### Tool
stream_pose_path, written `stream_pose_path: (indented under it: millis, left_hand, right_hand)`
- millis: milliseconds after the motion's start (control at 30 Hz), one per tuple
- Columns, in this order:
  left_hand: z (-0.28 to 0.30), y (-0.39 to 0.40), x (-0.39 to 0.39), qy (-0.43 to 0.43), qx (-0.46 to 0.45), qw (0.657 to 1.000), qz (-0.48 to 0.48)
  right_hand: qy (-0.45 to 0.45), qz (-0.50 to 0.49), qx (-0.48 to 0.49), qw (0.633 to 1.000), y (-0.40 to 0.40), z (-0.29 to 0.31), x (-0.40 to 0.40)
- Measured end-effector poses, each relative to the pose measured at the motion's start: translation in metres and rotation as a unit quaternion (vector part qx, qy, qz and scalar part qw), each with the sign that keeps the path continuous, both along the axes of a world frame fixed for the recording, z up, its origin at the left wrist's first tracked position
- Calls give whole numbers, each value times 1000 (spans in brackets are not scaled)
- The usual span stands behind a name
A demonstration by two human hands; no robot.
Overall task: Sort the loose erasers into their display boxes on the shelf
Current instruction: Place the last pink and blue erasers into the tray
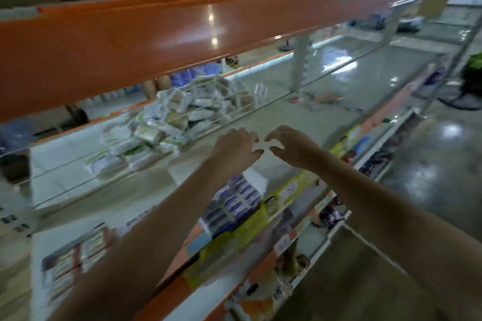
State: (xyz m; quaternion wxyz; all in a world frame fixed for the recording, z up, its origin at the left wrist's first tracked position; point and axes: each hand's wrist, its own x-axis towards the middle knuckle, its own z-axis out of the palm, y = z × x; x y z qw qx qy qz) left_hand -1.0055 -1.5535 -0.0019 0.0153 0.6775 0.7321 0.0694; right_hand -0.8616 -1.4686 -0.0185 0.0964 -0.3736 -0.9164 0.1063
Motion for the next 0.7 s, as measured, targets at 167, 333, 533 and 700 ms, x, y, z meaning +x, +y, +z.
stream_pose_path:
  millis: [167,333,533,700]
  left_hand:
    - [-9,81,72,10,-22,1000,-4]
    - [-35,150,117,10,-53,998,13]
    - [-63,211,123,15,-85,996,34]
    - [-69,265,104,0,-67,995,72]
  right_hand:
    - [-25,-36,-24,999,72,-12,80]
    - [-43,-65,-49,996,132,-22,135]
    - [-48,-57,-78,994,188,-38,147]
    - [-17,-42,-70,997,236,-49,126]
